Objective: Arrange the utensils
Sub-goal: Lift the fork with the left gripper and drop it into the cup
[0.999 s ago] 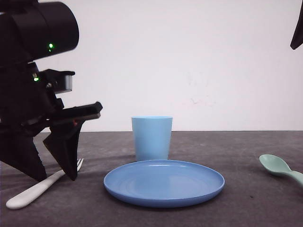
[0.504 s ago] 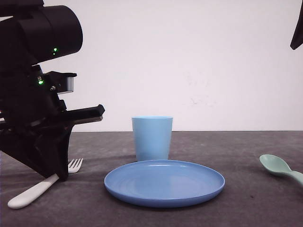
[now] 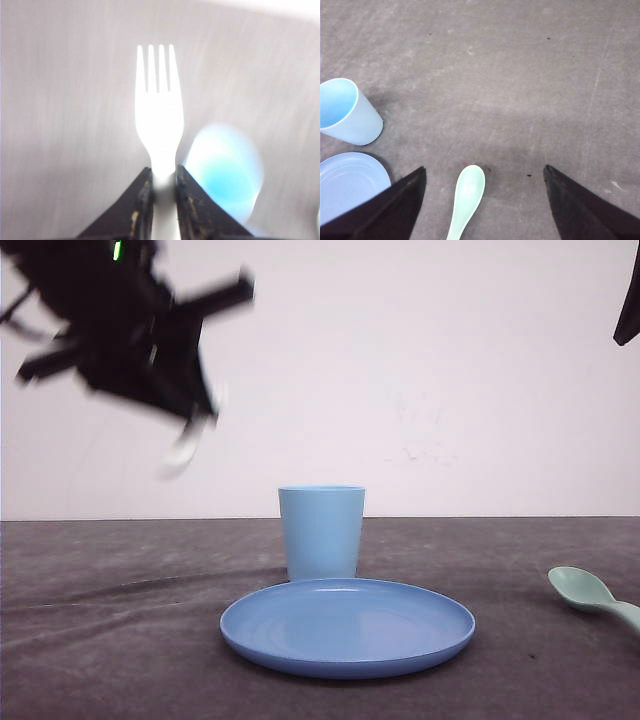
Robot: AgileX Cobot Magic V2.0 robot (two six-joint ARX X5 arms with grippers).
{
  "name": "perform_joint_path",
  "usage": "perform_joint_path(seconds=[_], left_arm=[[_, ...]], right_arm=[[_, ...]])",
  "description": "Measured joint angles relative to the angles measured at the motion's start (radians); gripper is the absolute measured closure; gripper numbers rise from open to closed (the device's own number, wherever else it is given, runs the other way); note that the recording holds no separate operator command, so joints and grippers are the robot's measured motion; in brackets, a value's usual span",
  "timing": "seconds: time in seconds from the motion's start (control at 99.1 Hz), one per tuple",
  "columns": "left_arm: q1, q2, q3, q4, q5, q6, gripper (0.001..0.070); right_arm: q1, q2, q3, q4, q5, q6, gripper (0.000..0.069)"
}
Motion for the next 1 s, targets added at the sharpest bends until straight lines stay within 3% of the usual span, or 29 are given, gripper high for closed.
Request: perform_joint_path(seconds=[0.242, 0.393, 0.656, 0.999], left_arm=[[-0.029, 0.075, 0.0, 0.365, -0.018, 0.108, 0.0668], [-0.04, 0.166, 0.0, 0.513, -0.018, 0.151, 0.0668], [-0.058, 0.317, 0.0, 0.639, -0.017, 0.172, 0.0668], [-0.089, 0.454, 0.0, 0.691, -0.017, 0.174, 0.0668]], right_arm=[[0.0, 0.001, 0.0, 0.009, 0.003, 0.0, 0.0224], [0.0, 0.003, 0.0, 0.033, 0.003, 0.0, 0.0224], [0.0, 0.004, 0.0, 0.053, 0.023, 0.0, 0.0224], [0.0, 0.006, 0.0, 0.053, 0.03, 0.0, 0.0224]])
